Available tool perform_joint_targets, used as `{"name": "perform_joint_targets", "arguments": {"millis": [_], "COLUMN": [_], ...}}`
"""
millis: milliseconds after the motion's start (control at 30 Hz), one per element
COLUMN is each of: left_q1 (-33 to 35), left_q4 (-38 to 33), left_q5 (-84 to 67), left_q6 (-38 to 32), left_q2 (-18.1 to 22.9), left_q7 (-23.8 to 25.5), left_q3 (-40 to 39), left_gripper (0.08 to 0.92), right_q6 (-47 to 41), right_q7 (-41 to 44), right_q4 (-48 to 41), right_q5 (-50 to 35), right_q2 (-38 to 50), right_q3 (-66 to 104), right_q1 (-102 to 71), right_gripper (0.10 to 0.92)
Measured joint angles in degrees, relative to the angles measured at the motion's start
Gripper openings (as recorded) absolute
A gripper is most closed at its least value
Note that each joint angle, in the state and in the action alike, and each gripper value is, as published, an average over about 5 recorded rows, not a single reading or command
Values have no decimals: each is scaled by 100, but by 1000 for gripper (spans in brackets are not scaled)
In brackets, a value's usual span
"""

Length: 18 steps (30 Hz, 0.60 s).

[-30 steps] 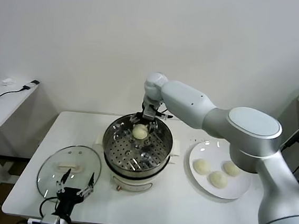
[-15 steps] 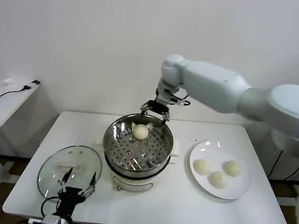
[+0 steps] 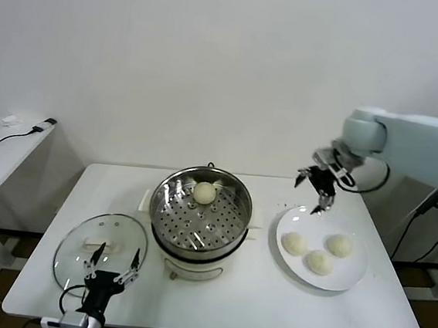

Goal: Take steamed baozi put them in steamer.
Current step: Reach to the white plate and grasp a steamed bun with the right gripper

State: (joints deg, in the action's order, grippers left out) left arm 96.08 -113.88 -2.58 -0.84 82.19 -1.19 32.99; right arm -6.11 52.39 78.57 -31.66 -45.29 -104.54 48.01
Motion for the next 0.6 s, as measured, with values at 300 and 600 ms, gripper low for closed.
{"name": "perform_joint_targets", "arguments": {"millis": [300,600], "left_q1": [13,-2], "left_q4": [44,108], "left_q5": [-1,0], "left_q6": [4,9], "left_q2": [51,65], "left_q7": [-2,-16], "left_q3": [33,32], "left_gripper": [823,823], "right_q6": [-708,-893], "right_q7": [-290,-344], "right_q4": [-405,-1192], "right_q5": [105,318], "right_q2": [156,-135], "right_q3": [830,1588], "right_q1": [-1354,-2367], "right_gripper": [823,823]}}
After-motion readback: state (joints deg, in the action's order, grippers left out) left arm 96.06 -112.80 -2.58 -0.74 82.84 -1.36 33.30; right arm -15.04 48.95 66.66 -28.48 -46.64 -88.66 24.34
